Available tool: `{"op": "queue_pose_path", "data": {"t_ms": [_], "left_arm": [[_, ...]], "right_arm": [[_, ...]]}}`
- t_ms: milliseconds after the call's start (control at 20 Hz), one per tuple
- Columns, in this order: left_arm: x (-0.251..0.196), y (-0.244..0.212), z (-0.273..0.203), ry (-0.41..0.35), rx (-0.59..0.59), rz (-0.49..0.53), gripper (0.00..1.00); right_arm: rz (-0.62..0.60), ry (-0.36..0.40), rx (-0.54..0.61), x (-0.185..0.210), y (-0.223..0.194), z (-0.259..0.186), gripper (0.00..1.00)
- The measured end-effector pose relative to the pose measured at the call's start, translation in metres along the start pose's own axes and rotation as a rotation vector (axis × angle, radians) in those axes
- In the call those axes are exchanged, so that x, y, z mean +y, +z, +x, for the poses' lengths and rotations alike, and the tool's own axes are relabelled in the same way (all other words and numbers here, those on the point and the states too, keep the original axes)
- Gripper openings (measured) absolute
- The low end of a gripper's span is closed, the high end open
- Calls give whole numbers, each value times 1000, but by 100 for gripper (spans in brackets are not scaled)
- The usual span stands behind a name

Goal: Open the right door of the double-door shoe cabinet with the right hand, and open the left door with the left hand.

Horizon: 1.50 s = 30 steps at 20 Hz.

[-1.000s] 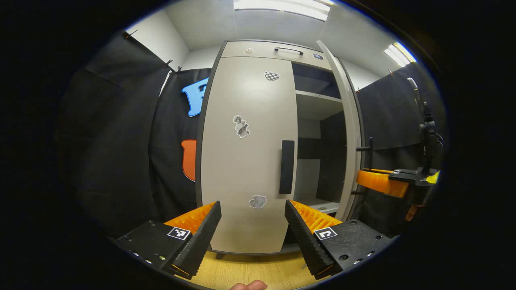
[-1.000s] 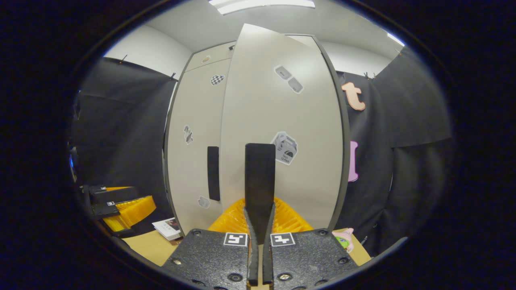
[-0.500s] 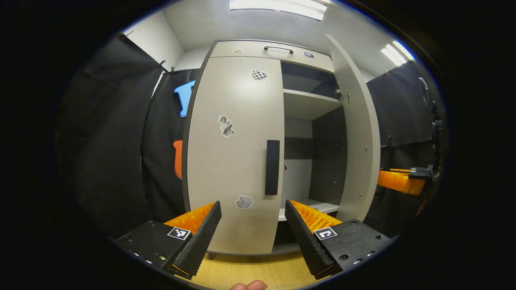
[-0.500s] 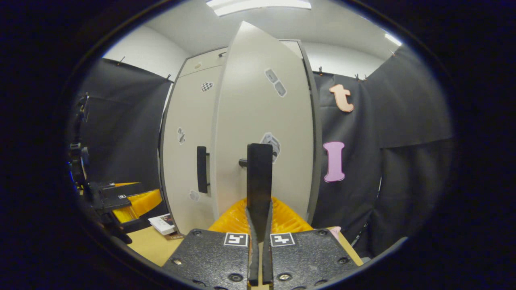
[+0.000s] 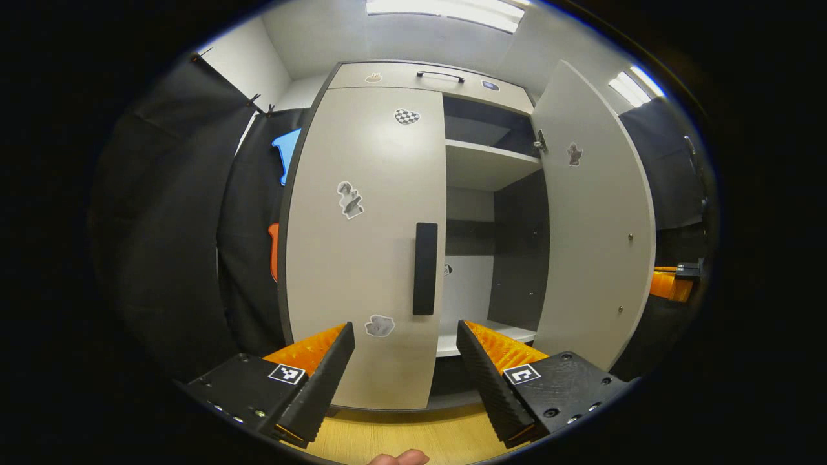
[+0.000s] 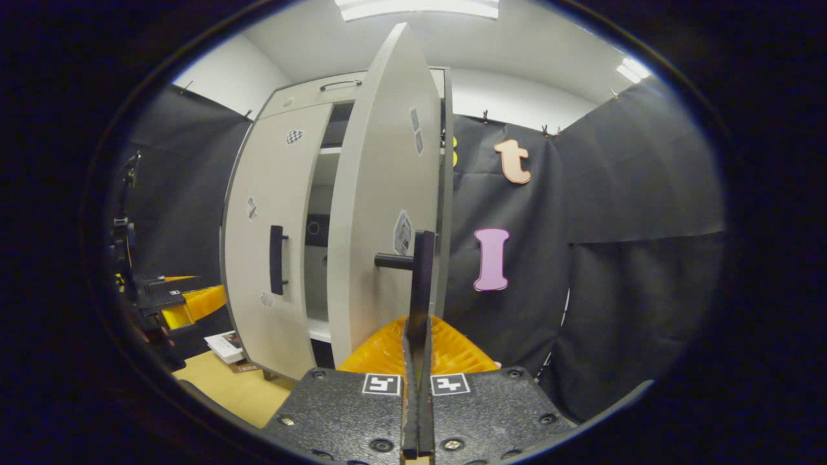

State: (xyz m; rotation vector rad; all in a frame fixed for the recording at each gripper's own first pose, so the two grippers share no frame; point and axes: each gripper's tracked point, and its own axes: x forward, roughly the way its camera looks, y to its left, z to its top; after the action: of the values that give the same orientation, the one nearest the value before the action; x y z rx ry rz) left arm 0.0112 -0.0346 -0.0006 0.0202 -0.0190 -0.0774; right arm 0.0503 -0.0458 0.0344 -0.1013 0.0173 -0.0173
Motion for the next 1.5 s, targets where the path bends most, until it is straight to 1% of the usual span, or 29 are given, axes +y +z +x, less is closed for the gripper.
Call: {"op": "queue_pose_path", "data": {"t_ms": [100, 200, 250, 350, 400, 500, 700, 800, 850, 1000, 1050, 1100, 1200, 1250, 1400, 1500], "left_arm": [[-4, 2, 0, -9, -6, 9, 95], [-6, 1, 1, -10, -7, 15, 95], [-6, 0, 1, -11, -4, 14, 95], [-6, 0, 2, -12, -2, 13, 95], [-4, -1, 2, -5, -2, 16, 95], [-5, 0, 1, 0, 0, 19, 95], [-4, 3, -1, 5, -5, 18, 95], [-3, 2, -1, 9, -4, 16, 95], [-2, 1, -1, 14, -2, 14, 95], [0, -3, -2, 19, 11, 1, 95], [3, -6, -1, 19, 15, -4, 95], [4, -9, -1, 18, 17, -8, 95], [5, -11, 0, 14, 22, -14, 95], [5, -11, -1, 12, 19, -16, 95], [5, -9, -5, 9, 13, -14, 95], [8, -9, -10, 15, 12, -9, 95]], "right_arm": [[2, -36, -7, -10, 1, 1, 4], [-4, -56, -26, -22, 2, 1, 4], [6, -52, -35, -26, 3, 3, 3], [75, -11, -34, -10, 4, 6, 3], [67, -8, -32, -7, 2, 8, 4], [44, -15, -39, -17, 3, 7, 3], [53, -26, -30, -16, 0, 1, 3], [70, -44, -23, -16, -3, -10, 2], [71, -59, -24, -15, -4, -18, 3], [35, -100, -49, -11, 5, -57, 4], [31, -82, -62, -1, 12, -65, 4], [27, -44, -65, 13, 15, -71, 4], [18, 7, -85, 36, 25, -72, 3], [19, 17, -83, 45, 23, -66, 3], [66, 89, -81, 82, 18, -44, 4], [56, 94, -72, 93, 9, -27, 4]]}}
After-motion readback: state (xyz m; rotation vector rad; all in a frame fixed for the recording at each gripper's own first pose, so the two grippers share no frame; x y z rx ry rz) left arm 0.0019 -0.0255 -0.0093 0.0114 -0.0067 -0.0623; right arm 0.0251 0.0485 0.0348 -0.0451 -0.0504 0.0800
